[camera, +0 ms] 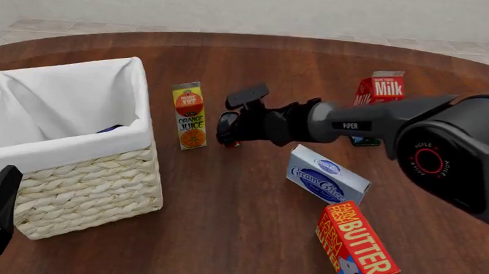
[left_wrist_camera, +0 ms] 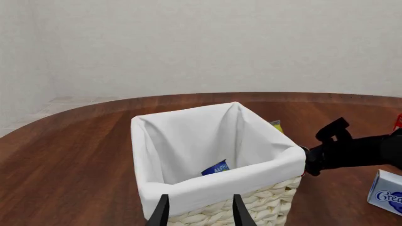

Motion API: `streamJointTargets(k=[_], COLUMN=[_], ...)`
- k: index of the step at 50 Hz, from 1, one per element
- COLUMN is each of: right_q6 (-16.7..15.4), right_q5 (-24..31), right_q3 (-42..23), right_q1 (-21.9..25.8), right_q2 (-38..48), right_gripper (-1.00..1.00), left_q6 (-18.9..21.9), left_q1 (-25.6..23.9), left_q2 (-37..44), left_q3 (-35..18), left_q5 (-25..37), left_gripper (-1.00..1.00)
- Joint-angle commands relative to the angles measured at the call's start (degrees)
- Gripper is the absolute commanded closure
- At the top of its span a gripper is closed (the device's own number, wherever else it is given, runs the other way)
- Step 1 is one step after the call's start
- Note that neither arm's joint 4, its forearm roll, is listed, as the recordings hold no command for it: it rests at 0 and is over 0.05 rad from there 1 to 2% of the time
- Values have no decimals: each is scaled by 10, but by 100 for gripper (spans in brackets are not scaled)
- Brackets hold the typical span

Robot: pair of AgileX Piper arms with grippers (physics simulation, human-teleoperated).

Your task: Pick up the alphabet soup and the tomato sauce, and put them in the basket.

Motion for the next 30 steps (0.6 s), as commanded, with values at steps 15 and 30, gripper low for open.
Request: streamJointTargets(k=[15,30], right_q6=[-1,-4], right_q5=[4,3], right_q3=[-13,-16], right_q1=[4,6], right_q2=[19,22], right_gripper=[-100,-100], left_q6=[0,0], left_q1=[0,0], left_q2=[0,0], left_q3=[0,0], left_q5=[0,0], left_gripper=[-100,-100])
